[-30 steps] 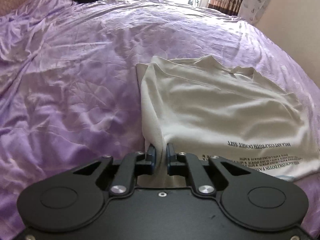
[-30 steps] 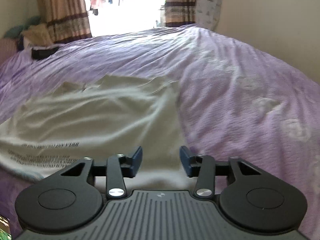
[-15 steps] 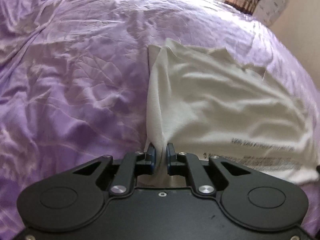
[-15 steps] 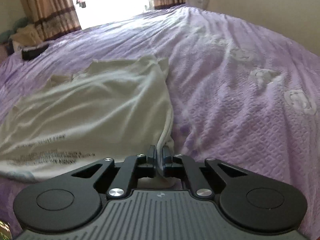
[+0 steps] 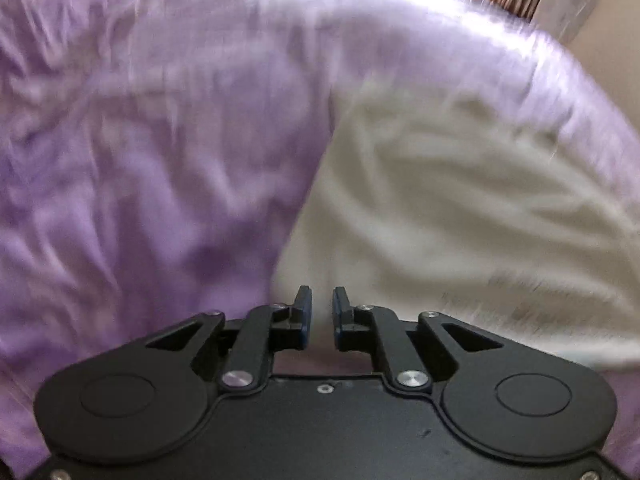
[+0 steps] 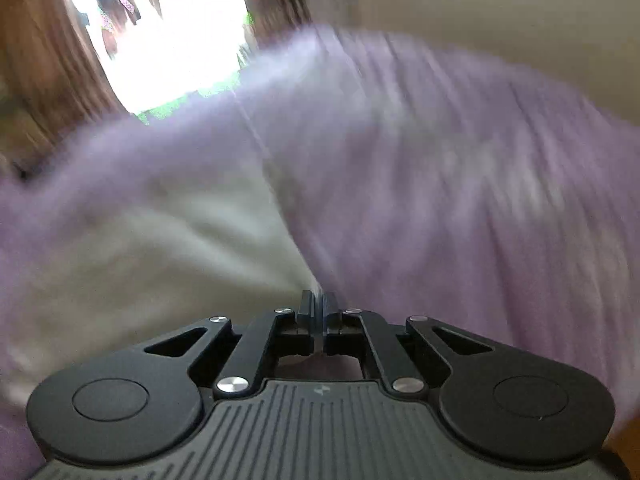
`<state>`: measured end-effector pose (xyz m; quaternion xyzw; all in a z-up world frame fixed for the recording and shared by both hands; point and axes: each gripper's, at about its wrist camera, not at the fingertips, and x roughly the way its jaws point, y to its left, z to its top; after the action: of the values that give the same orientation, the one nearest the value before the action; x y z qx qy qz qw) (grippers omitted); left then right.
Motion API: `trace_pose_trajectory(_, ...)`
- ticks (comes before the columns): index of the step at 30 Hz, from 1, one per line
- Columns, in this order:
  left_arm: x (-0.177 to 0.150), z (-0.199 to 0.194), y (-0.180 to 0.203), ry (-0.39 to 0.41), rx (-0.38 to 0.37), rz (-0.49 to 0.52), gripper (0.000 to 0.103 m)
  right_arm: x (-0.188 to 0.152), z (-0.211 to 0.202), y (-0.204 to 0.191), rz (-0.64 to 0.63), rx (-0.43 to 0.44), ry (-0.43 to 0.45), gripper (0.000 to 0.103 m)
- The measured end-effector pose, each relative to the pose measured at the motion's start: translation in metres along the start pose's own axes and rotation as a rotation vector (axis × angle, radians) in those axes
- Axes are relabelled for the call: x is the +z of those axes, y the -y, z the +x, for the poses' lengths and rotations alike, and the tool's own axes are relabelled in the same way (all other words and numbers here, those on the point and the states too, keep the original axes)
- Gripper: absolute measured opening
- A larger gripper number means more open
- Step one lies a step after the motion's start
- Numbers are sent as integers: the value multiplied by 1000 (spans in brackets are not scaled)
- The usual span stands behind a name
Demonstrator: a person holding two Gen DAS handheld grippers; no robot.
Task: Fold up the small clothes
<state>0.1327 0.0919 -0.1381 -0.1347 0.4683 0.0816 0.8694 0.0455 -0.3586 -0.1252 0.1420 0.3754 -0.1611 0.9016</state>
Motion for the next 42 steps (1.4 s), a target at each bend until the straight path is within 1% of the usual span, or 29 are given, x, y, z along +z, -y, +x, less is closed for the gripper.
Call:
trace_pose_trajectory(3,-10,12,6,-10,28,33,11,-7,2,-5,-39,-14,28,5)
trace_pose_trajectory(4,-6,9,10,-15,40,44,15,-1,-2,-8,-51,-21,39,6)
trace_pose_trajectory(5,0,4,13,-13,51,51,28,5,-7,-9,-53,-23,58,8)
trace_pose_trajectory(7,13,-17,18,52,44,59,45,17,-21,-8,-31,-33,123,24)
trace_pose_trajectory(9,22,-36,22,117,1,66,48,27,-37,-5,11,-46,215,35)
trace_pose_trajectory(11,21,-38,29,147,-32,79,52,31,-45,-5,44,12,277,38)
trace_pose_trajectory(13,16,-19,35,92,-4,102,52,30,-36,-13,27,110,242,41)
trace_pose_trajectory(14,9,-1,37,36,30,115,52,26,-27,-17,10,142,208,41)
trace_pose_trajectory(15,5,15,37,-15,60,122,53,19,-11,-21,-12,163,162,40)
trace_pose_trajectory(16,-5,29,34,-27,75,126,56,12,5,-21,-39,144,120,37)
trace_pose_trajectory(17,-13,31,28,7,57,113,57,6,21,-19,-64,98,68,30)
trace_pose_trajectory(18,-15,29,25,18,45,101,57,2,33,-14,-67,82,61,14)
trace_pose_trajectory(19,-12,28,25,7,47,103,57,1,33,-4,-28,99,80,8)
trace_pose_trajectory(20,-6,23,25,-13,54,98,55,6,30,3,30,127,72,8)
trace_pose_trajectory(22,2,8,26,-14,58,78,54,19,19,12,128,181,77,18)
trace_pose_trajectory(23,4,0,26,17,46,82,54,23,14,12,126,193,103,21)
trace_pose_trajectory(24,7,-7,28,43,42,93,54,24,9,7,101,189,135,31)
trace_pose_trajectory(25,9,-8,30,42,52,102,54,25,6,3,72,167,161,41)
trace_pose_trajectory(26,9,-8,31,34,59,108,54,23,7,2,59,153,172,44)
trace_pose_trajectory(27,8,-6,30,26,58,109,54,20,11,0,40,151,167,44)
trace_pose_trajectory(28,7,-1,30,21,65,104,54,18,20,-1,24,140,132,44)
trace_pose_trajectory(29,4,6,26,1,84,97,55,14,29,-2,9,107,102,44)
trace_pose_trajectory(30,0,15,21,-30,101,92,58,10,37,-1,-10,63,92,40)
trace_pose_trajectory(32,-6,25,10,-28,67,55,62,10,33,1,-10,73,97,40)
trace_pose_trajectory(34,-3,21,7,-36,59,26,62,21,23,-1,5,86,89,41)
trace_pose_trajectory(35,-1,17,9,-39,64,31,60,23,20,-3,9,96,92,41)
trace_pose_trajectory(38,6,7,16,3,67,63,59,27,14,-10,4,118,123,41)
trace_pose_trajectory(40,5,9,16,-7,64,63,60,29,17,-12,-18,114,123,41)
trace_pose_trajectory(42,1,23,15,-43,92,73,62,18,23,-13,-27,92,91,41)
